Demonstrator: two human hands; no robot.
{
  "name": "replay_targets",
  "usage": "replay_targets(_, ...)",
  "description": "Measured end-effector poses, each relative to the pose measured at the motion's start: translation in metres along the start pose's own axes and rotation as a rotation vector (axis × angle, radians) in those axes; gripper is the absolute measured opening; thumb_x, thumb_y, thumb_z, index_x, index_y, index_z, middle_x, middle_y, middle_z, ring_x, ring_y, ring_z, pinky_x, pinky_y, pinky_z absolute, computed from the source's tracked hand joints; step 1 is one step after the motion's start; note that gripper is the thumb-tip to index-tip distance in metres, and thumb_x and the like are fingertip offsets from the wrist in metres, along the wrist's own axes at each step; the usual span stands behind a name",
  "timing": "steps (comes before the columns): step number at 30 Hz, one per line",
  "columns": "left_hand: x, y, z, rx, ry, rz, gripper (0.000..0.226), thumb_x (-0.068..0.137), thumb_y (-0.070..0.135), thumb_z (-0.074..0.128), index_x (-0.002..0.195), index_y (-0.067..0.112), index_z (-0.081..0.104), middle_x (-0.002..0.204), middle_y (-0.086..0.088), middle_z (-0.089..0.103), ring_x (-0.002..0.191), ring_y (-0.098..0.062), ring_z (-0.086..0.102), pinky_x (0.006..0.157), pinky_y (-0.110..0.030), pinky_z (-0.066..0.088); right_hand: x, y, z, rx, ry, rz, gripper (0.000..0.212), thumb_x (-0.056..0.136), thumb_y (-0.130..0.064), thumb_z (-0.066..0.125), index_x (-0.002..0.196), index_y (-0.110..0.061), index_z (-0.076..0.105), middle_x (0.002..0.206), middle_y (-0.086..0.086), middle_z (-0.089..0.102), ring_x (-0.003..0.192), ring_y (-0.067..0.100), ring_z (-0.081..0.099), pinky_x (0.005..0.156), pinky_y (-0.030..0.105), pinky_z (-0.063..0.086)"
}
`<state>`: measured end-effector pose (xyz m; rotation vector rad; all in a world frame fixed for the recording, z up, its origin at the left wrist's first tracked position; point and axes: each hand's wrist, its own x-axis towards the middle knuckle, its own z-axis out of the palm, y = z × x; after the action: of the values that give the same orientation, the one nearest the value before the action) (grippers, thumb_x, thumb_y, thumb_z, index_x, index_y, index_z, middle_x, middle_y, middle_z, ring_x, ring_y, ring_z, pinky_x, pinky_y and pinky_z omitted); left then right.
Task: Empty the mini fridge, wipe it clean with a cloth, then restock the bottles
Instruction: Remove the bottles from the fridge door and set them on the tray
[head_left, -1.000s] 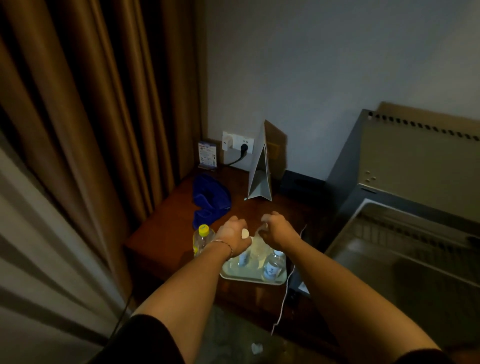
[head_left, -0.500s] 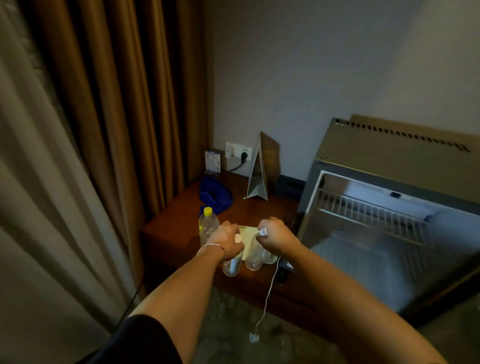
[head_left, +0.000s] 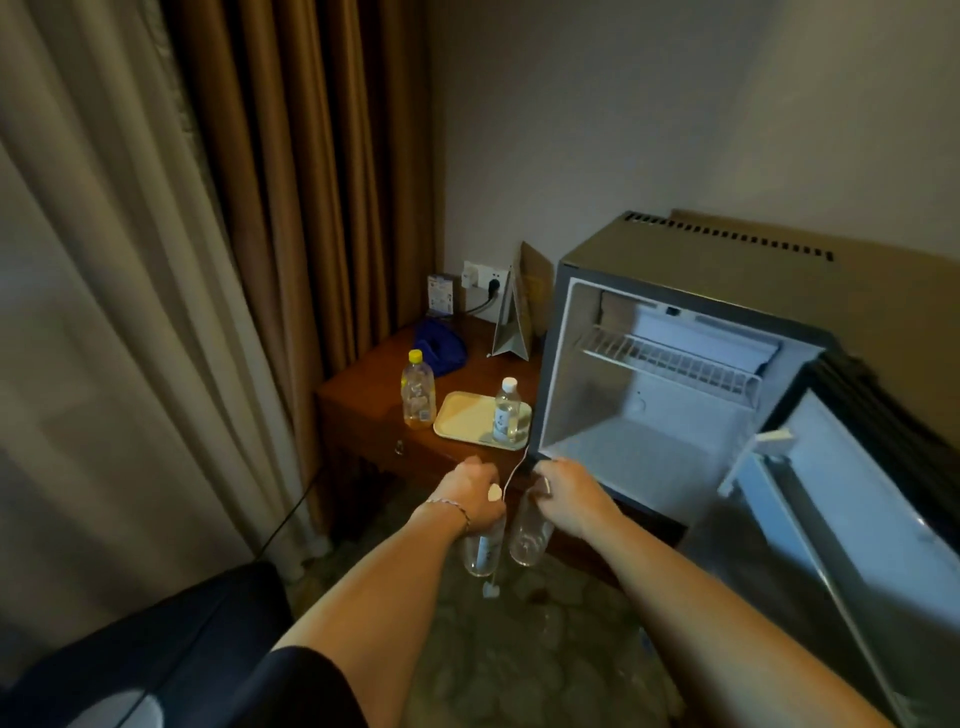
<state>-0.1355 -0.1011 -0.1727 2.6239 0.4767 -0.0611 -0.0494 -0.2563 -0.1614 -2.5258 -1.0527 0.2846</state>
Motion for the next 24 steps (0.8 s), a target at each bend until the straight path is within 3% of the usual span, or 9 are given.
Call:
replay_targets(6,-0.055,0.048,0.031,-0.030,-0.026,0.135,0.034,0.084,0.031,0.067,0.114,0.017,0.060,0.119,-0.005,0.051,0.108,-0.024,0.055,0.095,-0.035,0.049,-0.090,0.010,-0.005,-0.034,0.068,0.078,0.006,0.088,-0.023,0.065,0.092,-0.020,0.061,0.096,-0.001,0.053,0.097,0.021,0.059,0.080,0.032,0.048)
replay_targets(10,-0.102,0.074,0.059,-0.067,-0.082,0.221,0.035,0.085,0.033,0.066,0.115,0.016,0.061,0.117,-0.004,0.050,0.106,-0.025,0.056,0.096,-0.038,0.048,-0.163,0.017,-0.004,-0.007,0.147,0.223,0.017,0.090,-0.022,0.060,0.105,-0.015,0.066,0.104,0.007,0.057,0.100,0.027,0.059,0.085,0.036,0.048)
replay_targets(17,-0.190,0.121,0.107,-0.110,-0.209,0.324,0.038,0.083,0.036,0.069,0.116,0.020,0.062,0.114,-0.002,0.052,0.104,-0.021,0.054,0.090,-0.033,0.049,-0.298,0.028,0.005,-0.070,0.109,0.358,0.029,0.092,-0.028,0.061,0.116,-0.012,0.064,0.113,0.008,0.057,0.109,0.025,0.057,0.094,0.037,0.047)
replay_targets(24,-0.255,0.198,0.139,-0.071,-0.296,0.464,0.035,0.082,0.037,0.068,0.114,0.022,0.065,0.114,-0.003,0.057,0.099,-0.018,0.055,0.091,-0.032,0.050,-0.402,0.053,-0.014,0.027,0.136,0.438,0.021,0.089,-0.031,0.063,0.104,-0.017,0.066,0.105,0.002,0.061,0.098,0.019,0.062,0.088,0.037,0.054)
